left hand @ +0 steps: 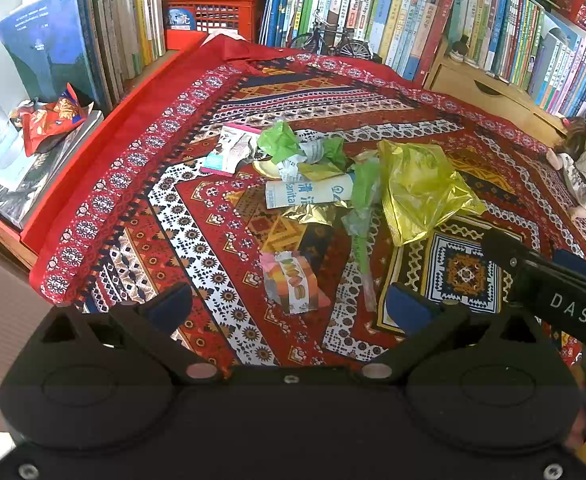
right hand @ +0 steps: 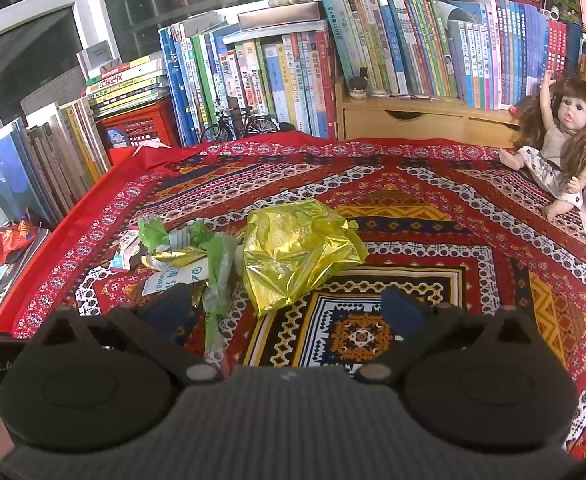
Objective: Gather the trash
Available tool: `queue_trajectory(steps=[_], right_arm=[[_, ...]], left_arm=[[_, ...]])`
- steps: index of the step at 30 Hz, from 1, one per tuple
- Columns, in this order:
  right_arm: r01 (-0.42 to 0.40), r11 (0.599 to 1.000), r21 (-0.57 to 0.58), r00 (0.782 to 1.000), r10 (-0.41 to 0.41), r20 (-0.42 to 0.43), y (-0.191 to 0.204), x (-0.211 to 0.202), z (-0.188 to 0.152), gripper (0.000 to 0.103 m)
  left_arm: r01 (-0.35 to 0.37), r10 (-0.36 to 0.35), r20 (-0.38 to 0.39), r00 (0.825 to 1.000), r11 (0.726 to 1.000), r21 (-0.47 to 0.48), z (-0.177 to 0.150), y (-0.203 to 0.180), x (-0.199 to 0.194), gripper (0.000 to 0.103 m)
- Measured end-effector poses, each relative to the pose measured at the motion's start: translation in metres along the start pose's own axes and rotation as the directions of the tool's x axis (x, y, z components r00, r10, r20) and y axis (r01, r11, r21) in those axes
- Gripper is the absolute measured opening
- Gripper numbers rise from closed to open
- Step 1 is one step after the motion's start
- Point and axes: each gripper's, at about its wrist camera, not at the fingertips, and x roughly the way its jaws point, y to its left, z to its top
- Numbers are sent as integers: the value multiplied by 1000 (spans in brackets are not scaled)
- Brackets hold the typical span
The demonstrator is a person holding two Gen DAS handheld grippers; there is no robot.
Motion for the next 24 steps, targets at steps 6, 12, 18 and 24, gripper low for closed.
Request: queue_trajectory(steps=[6, 12, 18, 24], right_arm=[[-1, 1000, 0, 1000, 1, -1, 0, 0, 0, 103], [-1, 1000, 0, 1000, 1, -1, 1, 0, 0, 103], [-1, 1000, 1, 1000, 1, -3, -1, 0, 0, 103], [6, 1000, 8, 1000, -6, -3, -3, 0, 0, 103]], left_arm=[[0, 0, 1, 1000, 1000, 1, 0, 0, 0, 103], [-1, 1, 0, 1000, 1000, 0, 0, -1, 0, 103], [0, 0, 1, 1000, 1000, 0, 0, 0, 0, 103], [-2, 2, 0, 1000, 1000, -4, -4, 1, 0, 103]])
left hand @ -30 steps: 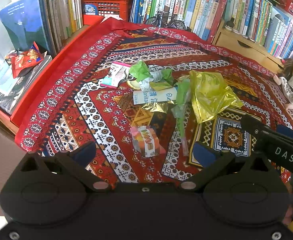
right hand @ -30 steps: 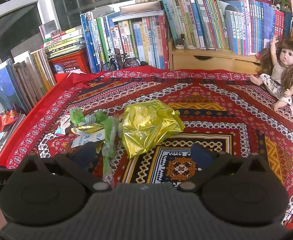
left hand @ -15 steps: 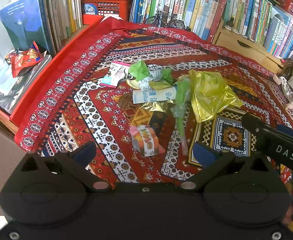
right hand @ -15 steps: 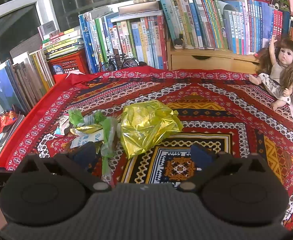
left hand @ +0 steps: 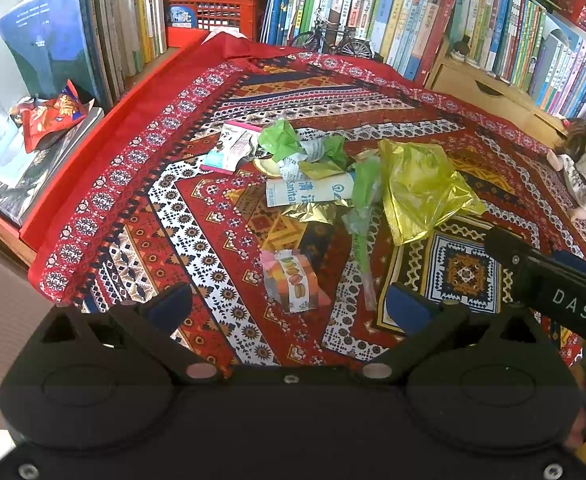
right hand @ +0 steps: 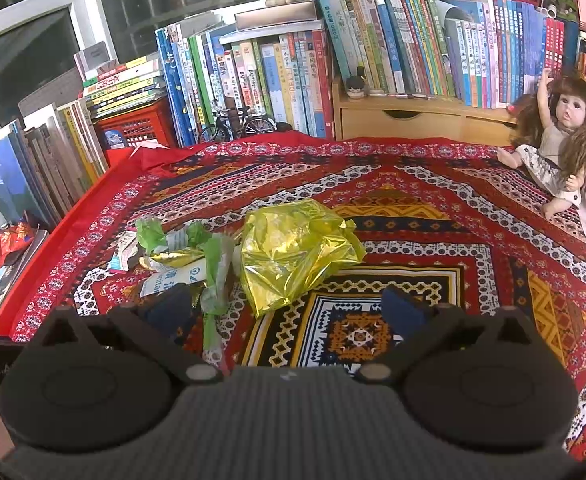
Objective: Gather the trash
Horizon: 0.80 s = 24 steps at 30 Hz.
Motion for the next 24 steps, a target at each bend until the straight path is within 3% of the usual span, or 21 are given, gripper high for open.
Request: queue_trajectory(steps=[16, 20, 24], right_arm=[[-14, 1000, 6, 1000, 14, -11, 0, 7, 1, 103], [-25, 1000, -1, 997, 25, -66, -2, 17, 5, 103], [76, 992, -97, 996, -80, -43, 4, 29, 5, 103]], left_arm=[[-2, 1, 11, 1000, 1000, 27, 2, -7, 4, 103], [28, -28, -1, 1000, 1000, -8, 2, 0, 13, 103], [-17, 17, -5, 1000, 999, -41, -2, 5, 27, 100]])
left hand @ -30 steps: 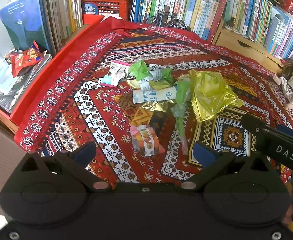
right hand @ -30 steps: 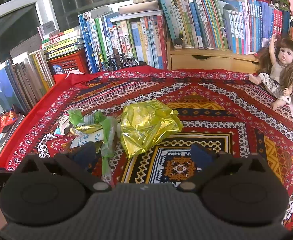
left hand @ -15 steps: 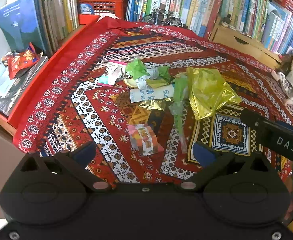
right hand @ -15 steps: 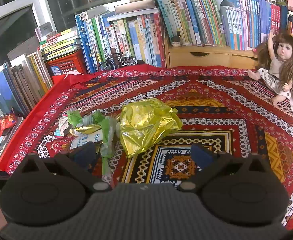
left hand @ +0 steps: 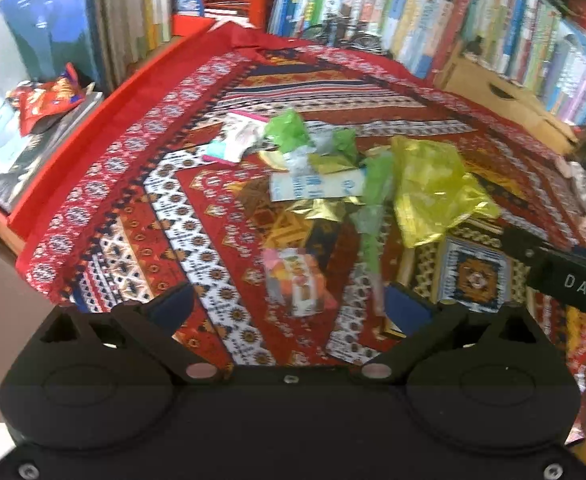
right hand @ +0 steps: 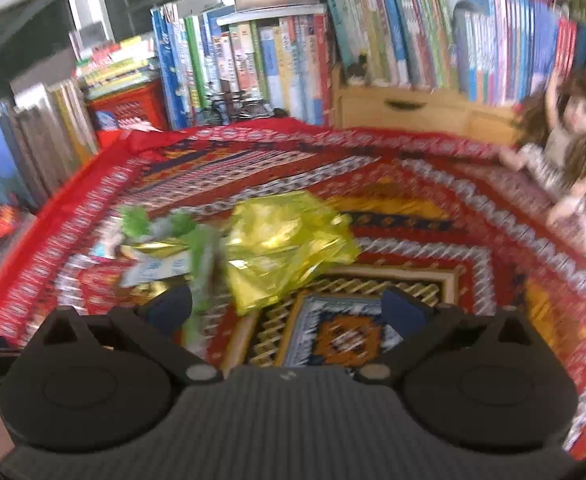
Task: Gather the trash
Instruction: 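Grasp the macaron snack package with the left tool while the right tool grasps the yellow foil bag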
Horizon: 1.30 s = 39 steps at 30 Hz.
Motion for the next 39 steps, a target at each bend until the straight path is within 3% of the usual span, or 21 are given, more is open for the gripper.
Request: queue_trajectory(steps=[7, 14, 21, 34, 39], right_arm=[[-28, 1000, 14, 997, 29, -76, -8, 33, 3, 103], [-76, 997, 20, 991, 78, -109, -5, 68, 15, 100], [-110, 992, 65, 979, 120, -166, 0, 110, 25, 94], [-135, 982, 132, 953, 165, -253, 5, 155, 20, 88], [-169, 973, 159, 944, 206, -256, 7, 159, 19, 81]], left_arm=[[-28, 28, -45, 999, 999, -14, -7, 5, 27, 96], [-40, 39, -109, 993, 999, -8, -9, -1, 56, 80], [-6, -7, -136, 991, 995, -97, 1, 0, 80, 67], [-71, 39, -208, 977, 987, -147, 9, -1, 120, 64], [-45, 2, -229, 973, 982, -183, 8, 3, 127, 41]])
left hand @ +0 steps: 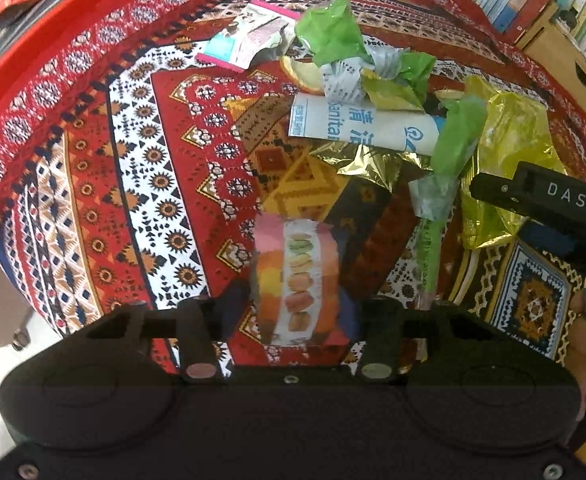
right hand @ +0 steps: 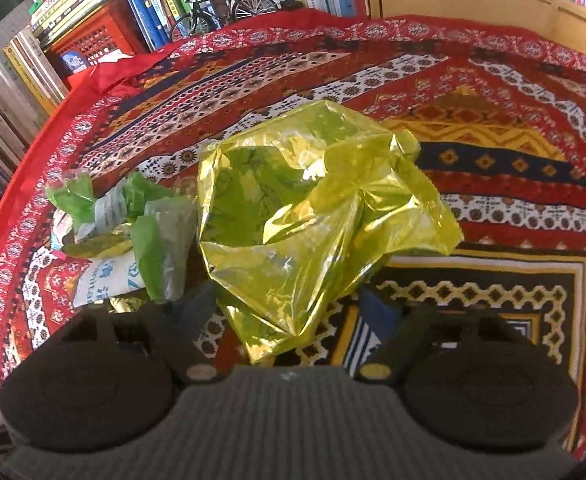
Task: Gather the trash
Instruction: 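Grasp the macaron snack package with the left tool while the right tool grasps the yellow foil bag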
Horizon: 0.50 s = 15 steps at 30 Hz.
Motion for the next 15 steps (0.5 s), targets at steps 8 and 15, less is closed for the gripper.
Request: queue_trajectory(steps=[8, 15], right_arm=[[-67, 997, 39, 997, 68, -24, -1, -4, 1, 52], [-92, 995, 32, 995, 93, -21, -1, -17, -1, 32]], left_arm=[[3, -4, 21, 1000, 1000, 31, 0, -9, -10, 37], [-11, 9, 48, 999, 999, 36, 0, -18, -23, 36]])
